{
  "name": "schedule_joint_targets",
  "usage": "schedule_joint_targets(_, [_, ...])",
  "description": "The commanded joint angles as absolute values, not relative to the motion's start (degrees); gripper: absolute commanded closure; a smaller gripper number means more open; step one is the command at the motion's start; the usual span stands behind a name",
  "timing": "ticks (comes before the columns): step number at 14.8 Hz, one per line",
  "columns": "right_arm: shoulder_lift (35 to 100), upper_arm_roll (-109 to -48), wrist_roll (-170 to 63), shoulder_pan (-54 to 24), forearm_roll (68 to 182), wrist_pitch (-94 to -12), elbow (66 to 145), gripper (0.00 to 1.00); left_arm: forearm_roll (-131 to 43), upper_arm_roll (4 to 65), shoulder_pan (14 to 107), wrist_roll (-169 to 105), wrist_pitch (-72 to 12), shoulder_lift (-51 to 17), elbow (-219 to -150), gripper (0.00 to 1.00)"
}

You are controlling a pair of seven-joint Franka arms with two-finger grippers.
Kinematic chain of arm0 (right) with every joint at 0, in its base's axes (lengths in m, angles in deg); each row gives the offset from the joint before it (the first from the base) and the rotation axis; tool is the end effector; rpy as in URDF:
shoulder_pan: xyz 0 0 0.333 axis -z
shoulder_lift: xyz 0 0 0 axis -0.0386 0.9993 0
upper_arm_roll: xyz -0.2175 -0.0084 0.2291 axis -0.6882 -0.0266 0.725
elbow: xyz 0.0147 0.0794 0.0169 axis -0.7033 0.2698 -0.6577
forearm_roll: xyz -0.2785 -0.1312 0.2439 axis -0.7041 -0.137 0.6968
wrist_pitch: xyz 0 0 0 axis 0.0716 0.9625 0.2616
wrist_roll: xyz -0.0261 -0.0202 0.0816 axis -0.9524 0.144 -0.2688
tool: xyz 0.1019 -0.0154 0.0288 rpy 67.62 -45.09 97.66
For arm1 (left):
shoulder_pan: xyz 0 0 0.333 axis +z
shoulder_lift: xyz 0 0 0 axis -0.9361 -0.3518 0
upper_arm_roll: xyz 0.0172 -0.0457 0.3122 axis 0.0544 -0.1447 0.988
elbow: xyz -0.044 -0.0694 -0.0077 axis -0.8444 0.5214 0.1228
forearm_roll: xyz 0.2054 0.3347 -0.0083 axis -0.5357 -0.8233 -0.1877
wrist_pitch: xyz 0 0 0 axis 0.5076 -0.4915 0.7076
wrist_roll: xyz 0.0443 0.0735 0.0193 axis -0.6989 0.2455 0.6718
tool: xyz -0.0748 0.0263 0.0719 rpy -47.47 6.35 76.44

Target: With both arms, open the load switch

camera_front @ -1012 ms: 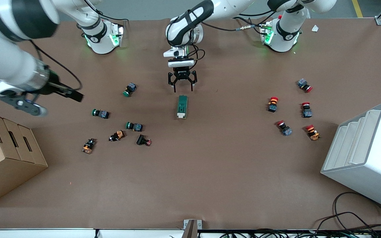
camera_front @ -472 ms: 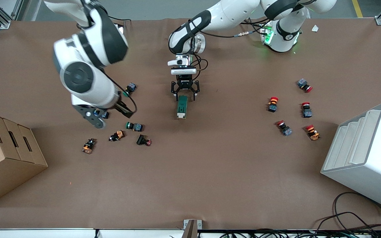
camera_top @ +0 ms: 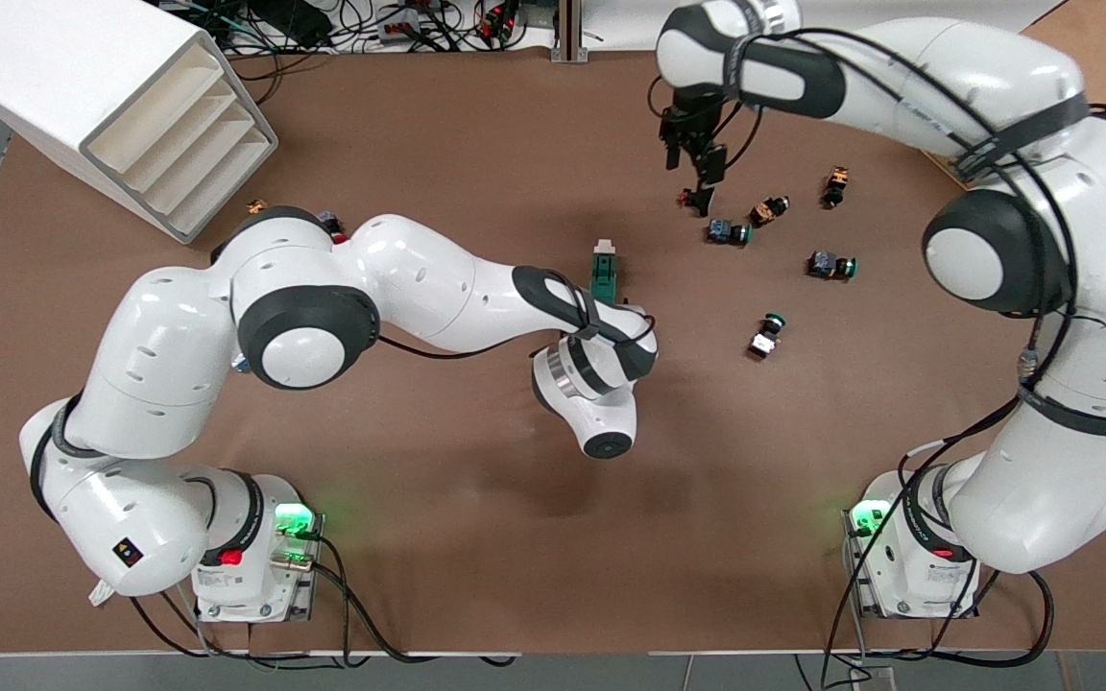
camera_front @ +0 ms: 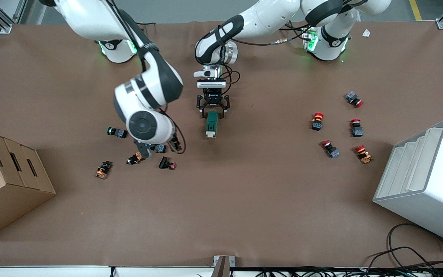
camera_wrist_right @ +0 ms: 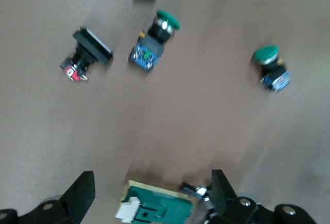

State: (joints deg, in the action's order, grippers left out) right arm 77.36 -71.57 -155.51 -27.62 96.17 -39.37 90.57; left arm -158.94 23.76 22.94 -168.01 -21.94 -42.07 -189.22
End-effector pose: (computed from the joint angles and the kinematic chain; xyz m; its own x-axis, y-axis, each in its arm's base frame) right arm 0.5759 0.3581 0.3173 0.3413 -0.9342 -0.1035 -0.8869 -0.3566 0.2936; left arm 0.2300 -0.5705 0.0836 0.4991 -0.0274 0.8661 -0.0354 -0.9993 -0.0113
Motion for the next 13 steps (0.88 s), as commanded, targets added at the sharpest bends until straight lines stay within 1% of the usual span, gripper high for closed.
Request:
schedule_joint_targets(1, [82.9,-71.9,-163.0,-30.0,97.3,-40.6,85.0,0.0,-160.1,24.1,22.1,-169.5,-22.0,-43.0,-188.1,0.01])
schedule_joint_targets(4, [86.4,-71.9,-168.5,-32.7,97.4,-45.3,83.8,0.0,-160.2,24.2,21.2,-172.1,-21.8,-43.5,-188.2,0.01])
schedule_joint_targets(6, [88.3,-71.9,-171.4,-33.8,97.4,-47.6,83.9,0.0,-160.4,25.7,19.7,-172.1,-21.6,-43.9,-188.1,0.01])
schedule_joint_targets(9, [89.9,-71.9,-174.0,-34.8,97.6,-48.6,83.8,0.0,-160.6,27.0,18.5,-172.0,-21.5,-44.6,-188.0,0.01])
schedule_joint_targets(13, [90.3,-71.5,-175.1,-35.0,102.9,-48.0,83.8,0.0,-160.7,27.5,18.0,-171.9,-20.6,-44.6,-188.1,0.01])
